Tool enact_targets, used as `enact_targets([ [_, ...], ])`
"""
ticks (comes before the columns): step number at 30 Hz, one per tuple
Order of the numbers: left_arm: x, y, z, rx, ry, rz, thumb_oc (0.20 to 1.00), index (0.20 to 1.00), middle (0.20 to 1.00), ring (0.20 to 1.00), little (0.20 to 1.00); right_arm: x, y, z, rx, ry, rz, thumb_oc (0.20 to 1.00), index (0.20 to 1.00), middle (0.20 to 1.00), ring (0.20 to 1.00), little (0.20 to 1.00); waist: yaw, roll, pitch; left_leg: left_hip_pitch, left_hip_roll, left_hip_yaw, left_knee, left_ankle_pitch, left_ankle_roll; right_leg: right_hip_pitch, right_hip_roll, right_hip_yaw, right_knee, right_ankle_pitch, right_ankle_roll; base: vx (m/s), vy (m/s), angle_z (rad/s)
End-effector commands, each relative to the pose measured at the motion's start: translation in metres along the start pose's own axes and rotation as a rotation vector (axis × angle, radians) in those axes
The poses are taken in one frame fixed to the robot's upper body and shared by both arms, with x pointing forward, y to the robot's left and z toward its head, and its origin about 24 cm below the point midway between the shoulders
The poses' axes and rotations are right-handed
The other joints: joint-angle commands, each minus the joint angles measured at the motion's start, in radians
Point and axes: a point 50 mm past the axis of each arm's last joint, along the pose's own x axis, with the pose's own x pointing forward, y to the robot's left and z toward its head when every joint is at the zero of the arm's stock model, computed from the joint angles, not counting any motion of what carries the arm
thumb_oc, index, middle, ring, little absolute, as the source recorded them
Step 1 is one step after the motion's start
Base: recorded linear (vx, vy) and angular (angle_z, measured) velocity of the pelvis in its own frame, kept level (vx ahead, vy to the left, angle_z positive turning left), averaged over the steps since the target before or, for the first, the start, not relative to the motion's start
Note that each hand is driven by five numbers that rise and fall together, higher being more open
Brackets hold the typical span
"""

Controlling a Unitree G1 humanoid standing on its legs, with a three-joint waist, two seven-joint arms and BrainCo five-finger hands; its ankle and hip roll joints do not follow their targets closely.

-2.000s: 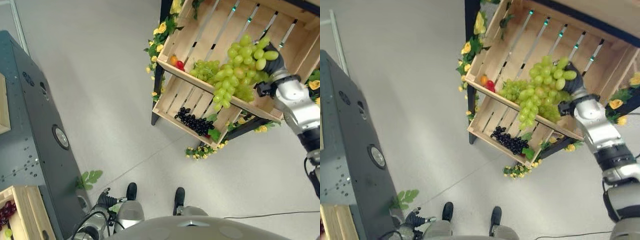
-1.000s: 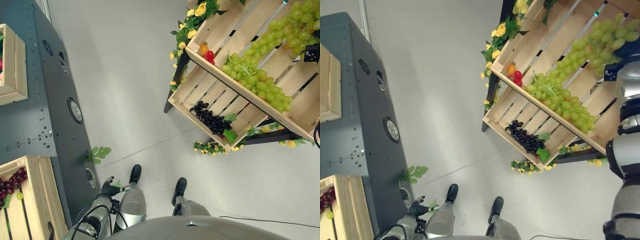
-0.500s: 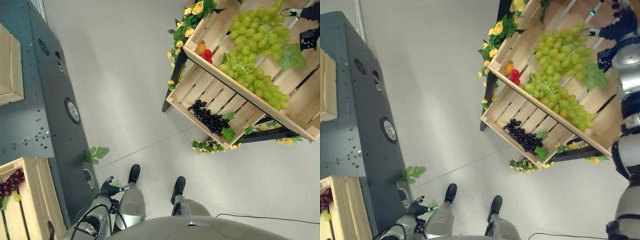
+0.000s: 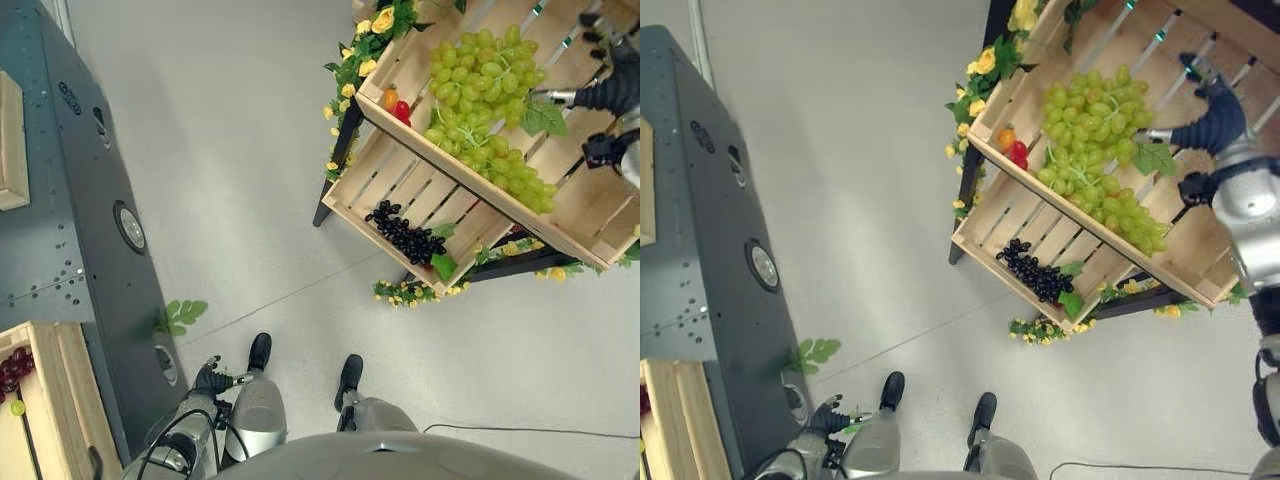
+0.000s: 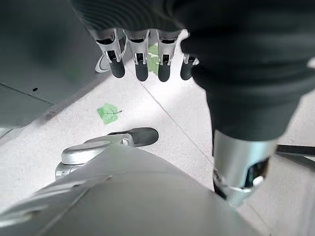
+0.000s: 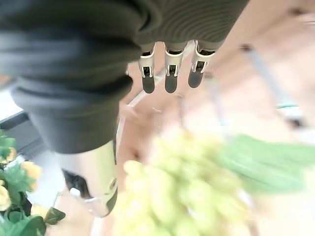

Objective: Pick up the fruits from the basket on one side to the basket on the other side

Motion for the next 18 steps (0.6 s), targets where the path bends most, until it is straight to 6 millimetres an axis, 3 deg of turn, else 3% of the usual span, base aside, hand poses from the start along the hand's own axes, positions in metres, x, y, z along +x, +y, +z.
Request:
enact_targets([
  [1,0.000,-0.011,0.003,0.041,-0.002,-0.029,1.000,1.000,1.000,1.000,1.000,-0.003,-0.004,0.016,0.022,-0.104,-0.038,1.000,1.000,1.000,1.000,1.000,0.010,0.000,-0.038,-0.017,-0.019,0.020,0.000,-0.054,0.022,0.006,-0.043,0.006,0.004,-0.011,0.086,-0.01,0.013,-0.05],
  [7,-0.001,-0.013,0.001,0.030,0.006,-0.026,1.000,1.000,1.000,1.000,1.000,-0.030,0.028,-0.005,0.136,-0.064,-0.017,1.000,1.000,1.000,1.000,1.000,0.006,0.009,-0.044,-0.010,-0.026,0.025,0.001,-0.058,0.029,0.010,-0.048,0.007,0.004,-0.009,0.087,0.00,0.000,0.00],
  [18,0.000,-0.010,0.001,0.049,0.009,-0.010,1.000,1.000,1.000,1.000,1.000,-0.076,0.071,-0.012,0.258,-0.052,0.049,1.000,1.000,1.000,1.000,1.000,-0.014,0.019,-0.066,0.011,-0.041,0.030,0.002,-0.069,0.038,0.028,-0.058,0.011,0.004,-0.011,0.090,0.00,0.000,0.00],
])
